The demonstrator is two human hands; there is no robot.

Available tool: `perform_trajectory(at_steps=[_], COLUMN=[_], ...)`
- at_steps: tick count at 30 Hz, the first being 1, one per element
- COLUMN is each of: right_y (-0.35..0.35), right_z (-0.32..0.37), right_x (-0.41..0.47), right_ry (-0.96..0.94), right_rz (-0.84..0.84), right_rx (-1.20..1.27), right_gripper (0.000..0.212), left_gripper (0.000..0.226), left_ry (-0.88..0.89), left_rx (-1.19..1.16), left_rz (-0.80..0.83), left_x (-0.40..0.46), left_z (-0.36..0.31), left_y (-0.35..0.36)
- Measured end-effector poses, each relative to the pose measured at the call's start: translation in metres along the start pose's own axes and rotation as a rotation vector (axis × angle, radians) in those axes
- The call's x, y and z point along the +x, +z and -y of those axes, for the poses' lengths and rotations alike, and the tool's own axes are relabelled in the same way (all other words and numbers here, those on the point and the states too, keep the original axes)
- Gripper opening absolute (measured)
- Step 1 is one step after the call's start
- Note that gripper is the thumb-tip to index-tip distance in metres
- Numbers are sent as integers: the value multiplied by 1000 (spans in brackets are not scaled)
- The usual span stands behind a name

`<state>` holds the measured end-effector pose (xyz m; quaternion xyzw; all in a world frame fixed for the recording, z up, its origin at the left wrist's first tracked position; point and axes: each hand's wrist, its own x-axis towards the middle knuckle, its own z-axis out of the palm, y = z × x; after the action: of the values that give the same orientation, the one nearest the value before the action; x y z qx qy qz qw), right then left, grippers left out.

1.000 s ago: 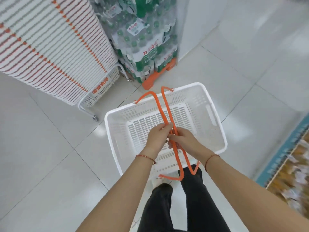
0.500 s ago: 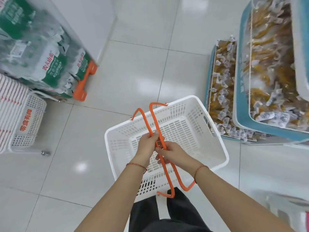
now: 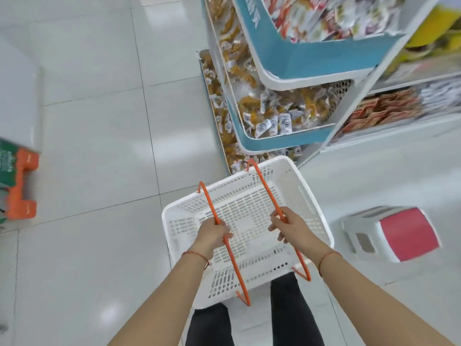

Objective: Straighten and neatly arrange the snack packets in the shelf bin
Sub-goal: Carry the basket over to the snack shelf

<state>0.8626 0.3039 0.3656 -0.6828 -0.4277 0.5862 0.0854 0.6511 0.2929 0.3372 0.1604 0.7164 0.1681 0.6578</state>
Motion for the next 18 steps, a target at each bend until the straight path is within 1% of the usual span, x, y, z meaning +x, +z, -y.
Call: perform_trajectory(at_steps=[3,5,8,11,14,18], right_y=[-49,-84,-136,-180,-208,-219], right_z=[-37,-61,-100,-138,-164,-190], right_x=[17,35,58,88,116,162], right_ry=[24,55,98,130,187,220], right_rz=[-37,-46,-36,-37,-28,-29], right_rx=[53,55,-16,-88,-124,-163], right_gripper=[15,17,15,15,16,15], left_gripper=[18,21,28,26,24,23], left_ry=[12,7,-1,2,15,36], left_rx=[49,77,161,199,248,359], left_rz=[-14,-49,-130,-193,-208,-265], left_x=[14,26,45,67,93,139], left_z=[-10,-15,-16,-14,-12,-6], left_y=[51,84,128,163,189,207])
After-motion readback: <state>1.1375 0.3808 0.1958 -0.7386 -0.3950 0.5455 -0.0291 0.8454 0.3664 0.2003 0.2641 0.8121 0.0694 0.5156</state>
